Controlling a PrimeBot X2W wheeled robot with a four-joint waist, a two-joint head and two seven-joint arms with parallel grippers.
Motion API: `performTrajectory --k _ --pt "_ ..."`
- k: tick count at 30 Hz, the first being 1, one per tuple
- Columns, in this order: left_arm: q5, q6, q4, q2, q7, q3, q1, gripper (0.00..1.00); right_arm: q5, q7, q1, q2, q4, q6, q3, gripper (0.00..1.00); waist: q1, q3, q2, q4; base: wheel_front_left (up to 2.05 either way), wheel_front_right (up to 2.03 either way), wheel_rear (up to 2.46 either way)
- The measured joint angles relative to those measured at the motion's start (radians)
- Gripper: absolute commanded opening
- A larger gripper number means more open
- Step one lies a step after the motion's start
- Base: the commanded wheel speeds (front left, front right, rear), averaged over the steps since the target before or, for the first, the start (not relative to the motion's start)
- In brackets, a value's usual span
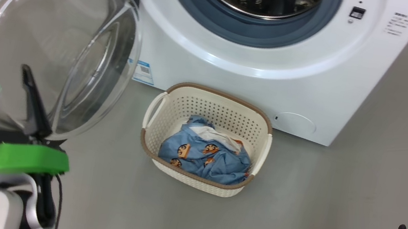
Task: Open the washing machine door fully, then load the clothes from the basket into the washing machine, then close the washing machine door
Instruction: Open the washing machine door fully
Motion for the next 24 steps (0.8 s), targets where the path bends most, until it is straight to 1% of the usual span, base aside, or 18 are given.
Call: performTrajectory --k 4,15,24 --pt "-0.010 -0.043 -0.008 0.006 0.000 -0.029 0.043 1.00 0.000 0.000 0.000 0.007 0.002 0.000 0.001 1.00 0.0000 -0.010 0.0000 -0.034 0.00 0.00 0.00" --pt "-0.006 -0.137 0.086 0.030 -0.010 -0.081 0.144 1.00 -0.010 0.000 0.004 0.018 0.009 0.000 0.008 1.00 0.0000 -0.046 0.0000 -0.140 0.00 0.00 0.00" --pt "0.014 -0.204 0.127 0.029 -0.018 -0.071 0.195 1.00 -0.021 0.000 0.011 0.022 -0.003 0.000 0.026 1.00 0.0000 -0.072 0.0000 -0.222 0.00 0.00 0.00"
